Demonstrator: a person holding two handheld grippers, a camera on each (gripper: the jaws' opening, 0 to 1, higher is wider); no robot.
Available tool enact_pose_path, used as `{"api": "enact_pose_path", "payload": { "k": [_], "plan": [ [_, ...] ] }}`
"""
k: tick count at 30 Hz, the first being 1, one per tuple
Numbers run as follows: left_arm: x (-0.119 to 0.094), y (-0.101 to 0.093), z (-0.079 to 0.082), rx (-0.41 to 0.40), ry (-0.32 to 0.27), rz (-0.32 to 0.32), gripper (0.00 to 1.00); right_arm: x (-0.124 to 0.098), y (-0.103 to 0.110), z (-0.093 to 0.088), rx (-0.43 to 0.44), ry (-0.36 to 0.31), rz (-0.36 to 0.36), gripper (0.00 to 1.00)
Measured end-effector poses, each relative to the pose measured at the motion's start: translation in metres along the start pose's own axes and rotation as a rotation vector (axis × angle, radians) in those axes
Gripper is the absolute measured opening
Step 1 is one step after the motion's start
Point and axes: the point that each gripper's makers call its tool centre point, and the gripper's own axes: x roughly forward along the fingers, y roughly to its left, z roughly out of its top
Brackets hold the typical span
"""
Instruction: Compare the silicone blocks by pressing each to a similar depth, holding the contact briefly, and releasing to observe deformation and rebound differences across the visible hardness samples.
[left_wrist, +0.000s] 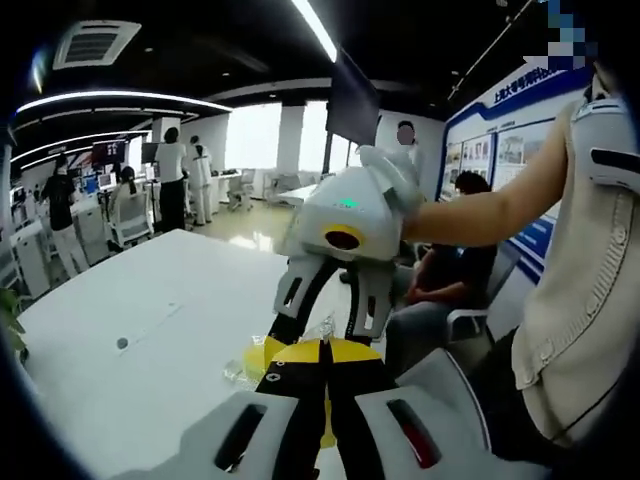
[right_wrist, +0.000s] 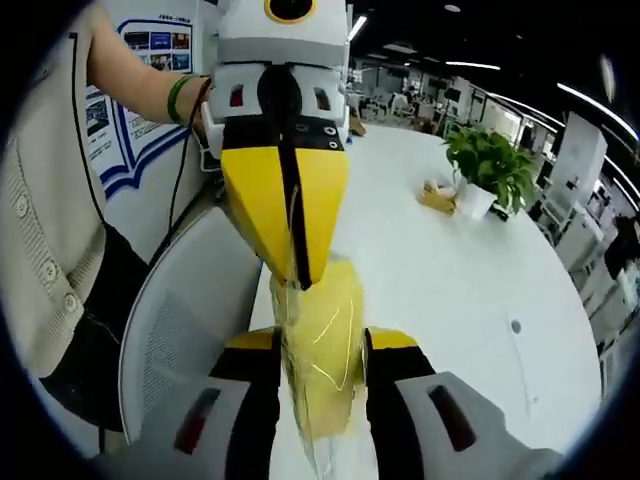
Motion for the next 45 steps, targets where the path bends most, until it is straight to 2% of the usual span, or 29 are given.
{"api": "enact_pose_path", "payload": {
  "k": [6, 11, 18, 20, 21, 22, 23, 25, 26, 31, 34, 36, 38, 39, 40, 41, 43, 45],
  "plan": [
    [-0.002, 0.011, -0.012, -0.041, -0.004, -0.008, 0.0, -0.005, -0.004, -0.002, 0.075, -0.078, -0.093, 0.43],
    [-0.001, 0.021, -0.027, -0.074, 0.004, -0.011, 0.0, -0.017, -0.006, -0.001, 0.233, -0.215, -0.192, 0.57],
    [0.001, 0.052, -0.051, -0.162, -0.011, 0.02, 0.0, -0.041, 0.004, -0.019, 0.418, -0.351, -0.371, 0.69],
    [0.004, 0.064, -0.06, -0.219, -0.022, 0.025, 0.0, -0.045, 0.01, -0.029, 0.474, -0.36, -0.416, 0.72],
    [0.005, 0.066, -0.062, -0.226, -0.023, 0.026, 0.0, -0.047, 0.014, -0.037, 0.506, -0.361, -0.441, 0.74],
    [0.008, 0.073, -0.07, -0.24, -0.024, 0.028, 0.0, -0.047, 0.017, -0.039, 0.517, -0.358, -0.445, 0.75],
    [0.011, 0.075, -0.074, -0.252, -0.022, 0.021, 0.0, -0.047, 0.025, -0.05, 0.569, -0.346, -0.465, 0.76],
    [0.016, 0.083, -0.086, -0.268, -0.017, 0.019, 0.0, -0.047, 0.032, -0.061, 0.626, -0.34, -0.49, 0.77],
    [0.021, 0.086, -0.095, -0.304, -0.006, 0.002, 0.0, -0.048, 0.034, -0.065, 0.649, -0.343, -0.505, 0.78],
    [0.033, 0.092, -0.112, -0.375, -0.015, -0.044, 0.0, -0.048, 0.054, -0.086, 0.758, -0.337, -0.555, 0.77],
    [0.039, 0.099, -0.124, -0.433, -0.023, -0.073, 0.0, -0.048, 0.062, -0.098, 0.799, -0.301, -0.588, 0.76],
    [0.042, 0.11, -0.134, -0.453, -0.021, -0.067, 0.0, -0.049, 0.065, -0.102, 0.816, -0.295, -0.601, 0.75],
    [0.042, 0.122, -0.139, -0.521, -0.042, -0.052, 0.0, -0.051, 0.067, -0.103, 0.825, -0.303, -0.61, 0.71],
    [0.042, 0.126, -0.143, -0.499, -0.03, -0.048, 0.0, -0.052, 0.069, -0.103, 0.847, -0.316, -0.609, 0.69],
    [0.041, 0.135, -0.139, -0.475, -0.064, -0.034, 0.0, -0.054, 0.069, -0.104, 0.853, -0.322, -0.614, 0.69],
    [0.04, 0.137, -0.142, -0.498, -0.051, -0.034, 0.0, -0.055, 0.07, -0.103, 0.856, -0.332, -0.624, 0.7],
    [0.041, 0.153, -0.145, -0.48, -0.057, -0.003, 0.0, -0.055, 0.071, -0.103, 0.865, -0.333, -0.633, 0.7],
    [0.042, 0.169, -0.151, -0.497, -0.053, 0.021, 0.0, -0.055, 0.072, -0.105, 0.873, -0.324, -0.638, 0.69]
  ]
}}
